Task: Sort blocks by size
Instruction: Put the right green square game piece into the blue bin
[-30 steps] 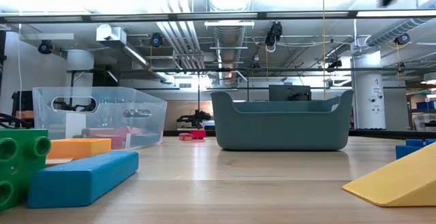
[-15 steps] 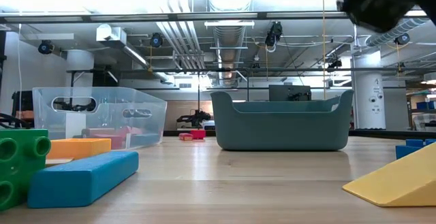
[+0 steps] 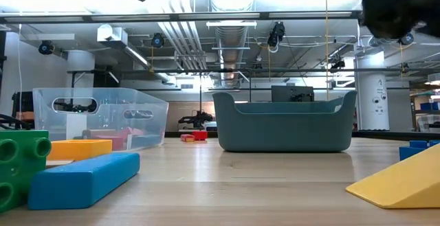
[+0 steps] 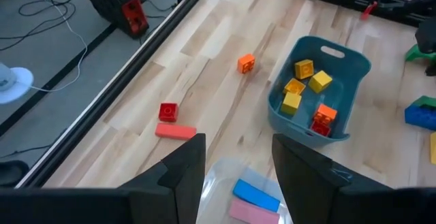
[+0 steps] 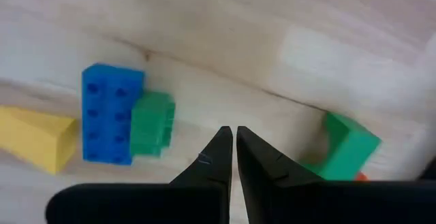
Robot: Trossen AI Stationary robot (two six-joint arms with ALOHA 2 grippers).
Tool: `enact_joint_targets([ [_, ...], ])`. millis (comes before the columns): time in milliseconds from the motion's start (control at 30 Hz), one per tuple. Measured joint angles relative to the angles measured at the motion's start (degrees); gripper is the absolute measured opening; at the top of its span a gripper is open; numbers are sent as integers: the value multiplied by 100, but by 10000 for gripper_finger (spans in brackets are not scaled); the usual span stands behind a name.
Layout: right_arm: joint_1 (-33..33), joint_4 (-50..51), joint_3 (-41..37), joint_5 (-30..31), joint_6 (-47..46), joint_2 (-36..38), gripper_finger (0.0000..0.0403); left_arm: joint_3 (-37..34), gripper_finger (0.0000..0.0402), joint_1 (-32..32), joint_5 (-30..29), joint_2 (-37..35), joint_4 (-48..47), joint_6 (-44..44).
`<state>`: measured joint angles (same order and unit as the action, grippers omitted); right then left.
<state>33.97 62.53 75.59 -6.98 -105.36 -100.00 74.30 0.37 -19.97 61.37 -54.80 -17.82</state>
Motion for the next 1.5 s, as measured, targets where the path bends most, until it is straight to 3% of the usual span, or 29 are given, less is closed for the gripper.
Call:
enact_joint_targets([
  [233,-11,-1348,-19,487,339,243,12,0,156,0,0,-14,58,84],
  [433,-26,-1798,-63,498,344,-245,12,0,156,0,0,-19,60,85],
  [633,-24,-1401,-63,105,165,-516,12,0,156,0,0,-19,65,143],
  [1033,-26,-755,-61,100,32,40,17,0,156,-1,0,-19,86,238],
  [1167,-26,-513,-62,-112,-206,141,57,0,156,0,0,-15,91,237],
  [1500,-32,-642,-127,-13,128,-190,221,0,156,-1,0,-12,124,281],
])
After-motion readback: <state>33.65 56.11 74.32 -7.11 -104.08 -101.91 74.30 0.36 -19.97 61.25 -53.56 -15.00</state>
